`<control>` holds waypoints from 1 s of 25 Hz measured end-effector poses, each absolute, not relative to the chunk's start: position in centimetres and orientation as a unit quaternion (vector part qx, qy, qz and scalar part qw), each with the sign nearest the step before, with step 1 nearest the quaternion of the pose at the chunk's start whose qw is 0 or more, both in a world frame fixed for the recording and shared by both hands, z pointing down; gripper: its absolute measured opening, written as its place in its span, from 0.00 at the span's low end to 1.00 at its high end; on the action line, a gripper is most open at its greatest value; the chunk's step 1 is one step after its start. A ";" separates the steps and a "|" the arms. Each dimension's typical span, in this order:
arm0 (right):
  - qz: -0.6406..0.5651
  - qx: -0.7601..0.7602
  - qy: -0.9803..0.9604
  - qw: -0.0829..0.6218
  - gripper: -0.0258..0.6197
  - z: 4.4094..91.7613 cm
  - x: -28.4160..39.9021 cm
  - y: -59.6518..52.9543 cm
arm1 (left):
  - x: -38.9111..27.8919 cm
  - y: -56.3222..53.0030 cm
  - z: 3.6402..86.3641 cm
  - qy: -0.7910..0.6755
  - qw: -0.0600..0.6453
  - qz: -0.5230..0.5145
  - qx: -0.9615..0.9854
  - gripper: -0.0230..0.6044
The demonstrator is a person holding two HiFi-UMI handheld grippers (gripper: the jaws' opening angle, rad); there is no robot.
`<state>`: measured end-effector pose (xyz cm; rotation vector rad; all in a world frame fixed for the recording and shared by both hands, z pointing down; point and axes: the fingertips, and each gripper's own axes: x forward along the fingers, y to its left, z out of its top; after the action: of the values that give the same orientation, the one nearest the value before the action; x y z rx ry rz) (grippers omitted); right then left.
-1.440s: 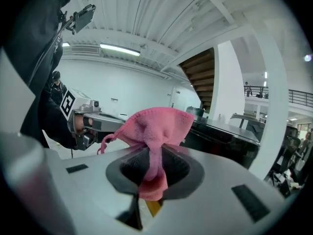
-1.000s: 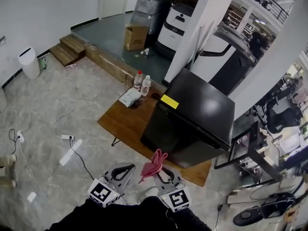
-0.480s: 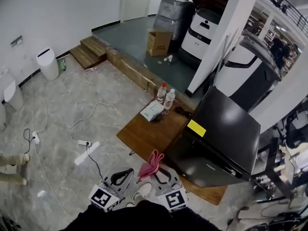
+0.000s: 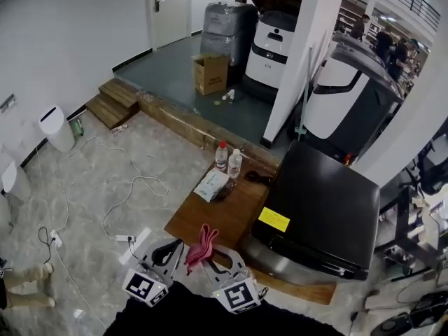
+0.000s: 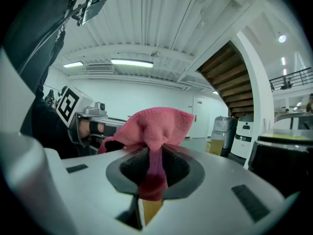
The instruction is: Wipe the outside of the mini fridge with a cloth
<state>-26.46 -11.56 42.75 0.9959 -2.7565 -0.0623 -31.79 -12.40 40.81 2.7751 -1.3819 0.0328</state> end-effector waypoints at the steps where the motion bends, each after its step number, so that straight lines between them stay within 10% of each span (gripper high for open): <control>1: -0.016 0.344 -0.933 0.101 0.15 42.6 -26.5 -12.2 | -31.6 -13.5 40.8 -0.437 0.021 0.012 0.899 0.04; 15: 0.067 0.541 -0.834 0.085 0.15 47.0 -29.4 -28.3 | -30.0 -32.6 43.7 -0.190 0.029 0.004 0.981 0.04; 25: 0.150 0.743 -0.647 -0.080 0.15 47.0 -23.9 -37.5 | -29.5 -40.6 44.0 -0.021 0.020 0.001 1.000 0.04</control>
<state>-23.91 -37.45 46.96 2.4618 -2.1427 0.4963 -29.49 -40.63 43.97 3.1016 -0.0651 0.0026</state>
